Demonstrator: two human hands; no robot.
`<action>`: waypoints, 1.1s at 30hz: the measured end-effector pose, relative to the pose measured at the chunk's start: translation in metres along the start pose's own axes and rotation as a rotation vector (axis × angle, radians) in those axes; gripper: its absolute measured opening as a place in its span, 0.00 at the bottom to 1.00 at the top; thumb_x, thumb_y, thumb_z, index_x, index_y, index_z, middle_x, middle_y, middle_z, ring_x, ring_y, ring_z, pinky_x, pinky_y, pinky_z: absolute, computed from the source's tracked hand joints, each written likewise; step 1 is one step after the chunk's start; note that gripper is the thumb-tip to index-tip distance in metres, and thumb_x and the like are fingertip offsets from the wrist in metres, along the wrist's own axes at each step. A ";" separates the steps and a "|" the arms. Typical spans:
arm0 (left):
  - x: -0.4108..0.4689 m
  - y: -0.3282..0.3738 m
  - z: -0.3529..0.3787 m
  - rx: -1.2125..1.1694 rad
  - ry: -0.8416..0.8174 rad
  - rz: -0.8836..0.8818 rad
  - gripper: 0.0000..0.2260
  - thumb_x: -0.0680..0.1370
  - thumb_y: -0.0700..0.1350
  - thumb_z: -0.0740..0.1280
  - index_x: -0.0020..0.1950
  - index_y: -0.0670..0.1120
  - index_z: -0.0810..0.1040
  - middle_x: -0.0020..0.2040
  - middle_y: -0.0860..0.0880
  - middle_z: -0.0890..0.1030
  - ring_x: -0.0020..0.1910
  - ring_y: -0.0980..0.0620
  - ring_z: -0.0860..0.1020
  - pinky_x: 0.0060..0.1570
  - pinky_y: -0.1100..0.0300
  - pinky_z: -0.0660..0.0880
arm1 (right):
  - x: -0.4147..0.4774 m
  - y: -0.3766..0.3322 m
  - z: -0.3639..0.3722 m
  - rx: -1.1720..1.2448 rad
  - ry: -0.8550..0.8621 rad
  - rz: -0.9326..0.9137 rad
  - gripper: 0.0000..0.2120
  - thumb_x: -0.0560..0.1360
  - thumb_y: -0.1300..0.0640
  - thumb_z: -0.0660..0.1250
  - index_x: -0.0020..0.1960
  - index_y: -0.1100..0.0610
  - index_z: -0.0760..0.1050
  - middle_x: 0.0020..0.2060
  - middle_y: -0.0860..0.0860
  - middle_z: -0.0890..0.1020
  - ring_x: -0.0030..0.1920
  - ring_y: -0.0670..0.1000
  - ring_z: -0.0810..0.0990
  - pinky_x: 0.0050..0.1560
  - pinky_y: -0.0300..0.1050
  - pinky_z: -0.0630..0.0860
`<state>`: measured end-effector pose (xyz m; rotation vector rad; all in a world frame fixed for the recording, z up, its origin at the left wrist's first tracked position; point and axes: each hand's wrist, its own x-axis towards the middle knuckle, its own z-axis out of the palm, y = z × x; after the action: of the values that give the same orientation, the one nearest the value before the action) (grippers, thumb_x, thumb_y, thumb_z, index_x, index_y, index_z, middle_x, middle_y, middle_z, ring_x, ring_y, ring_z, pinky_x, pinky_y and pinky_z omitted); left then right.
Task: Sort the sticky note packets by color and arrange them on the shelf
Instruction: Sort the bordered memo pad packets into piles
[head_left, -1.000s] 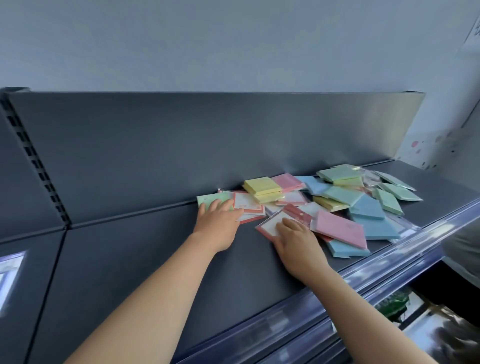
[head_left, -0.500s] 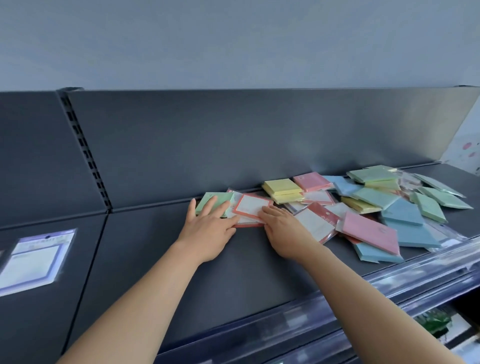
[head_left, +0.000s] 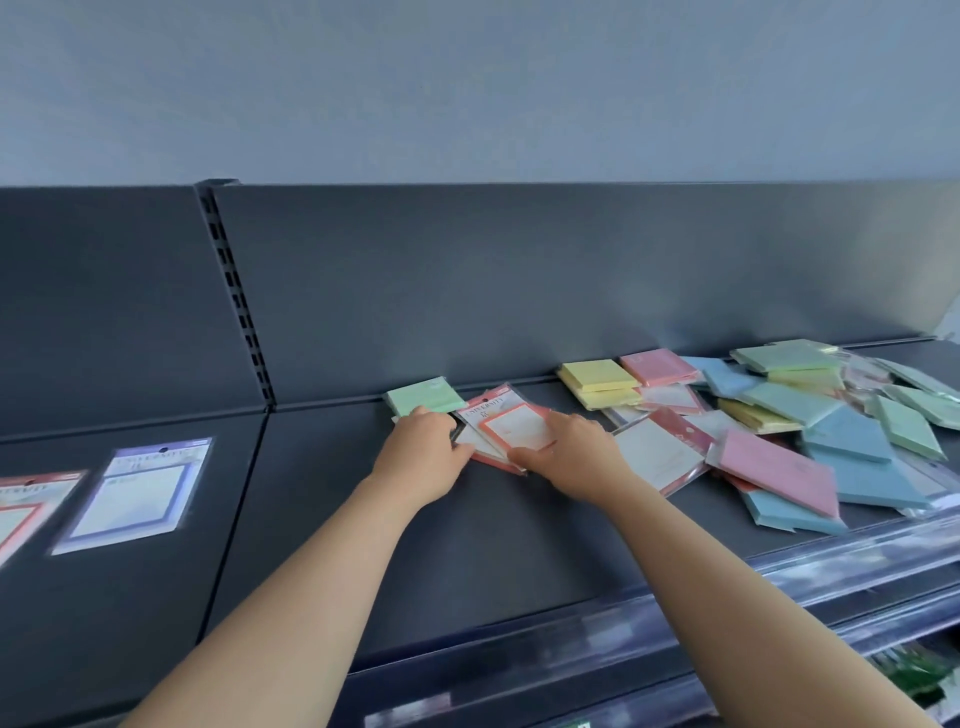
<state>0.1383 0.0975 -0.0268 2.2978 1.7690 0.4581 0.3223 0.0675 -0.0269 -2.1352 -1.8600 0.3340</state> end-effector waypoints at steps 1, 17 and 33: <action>0.002 0.004 0.002 -0.016 -0.012 -0.014 0.13 0.78 0.51 0.64 0.39 0.44 0.72 0.50 0.44 0.75 0.50 0.44 0.73 0.43 0.55 0.70 | 0.000 0.000 -0.001 -0.005 0.013 0.018 0.32 0.67 0.34 0.66 0.64 0.53 0.70 0.58 0.54 0.77 0.58 0.58 0.74 0.56 0.51 0.72; 0.023 0.035 0.008 -0.447 -0.067 -0.268 0.09 0.74 0.44 0.70 0.44 0.42 0.72 0.35 0.50 0.71 0.31 0.53 0.70 0.26 0.61 0.62 | -0.010 0.017 -0.007 0.122 0.100 0.122 0.43 0.64 0.35 0.72 0.69 0.59 0.62 0.65 0.56 0.68 0.65 0.57 0.67 0.62 0.50 0.67; -0.032 -0.033 -0.038 -0.739 0.173 -0.284 0.11 0.78 0.39 0.54 0.58 0.51 0.65 0.51 0.52 0.75 0.53 0.46 0.78 0.54 0.43 0.78 | 0.000 -0.042 -0.001 0.696 0.120 -0.020 0.13 0.74 0.63 0.68 0.58 0.58 0.74 0.50 0.50 0.81 0.47 0.48 0.79 0.45 0.38 0.71</action>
<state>0.0877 0.0746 -0.0061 1.5126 1.5870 1.0635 0.2840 0.0731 -0.0110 -1.6151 -1.4112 0.7087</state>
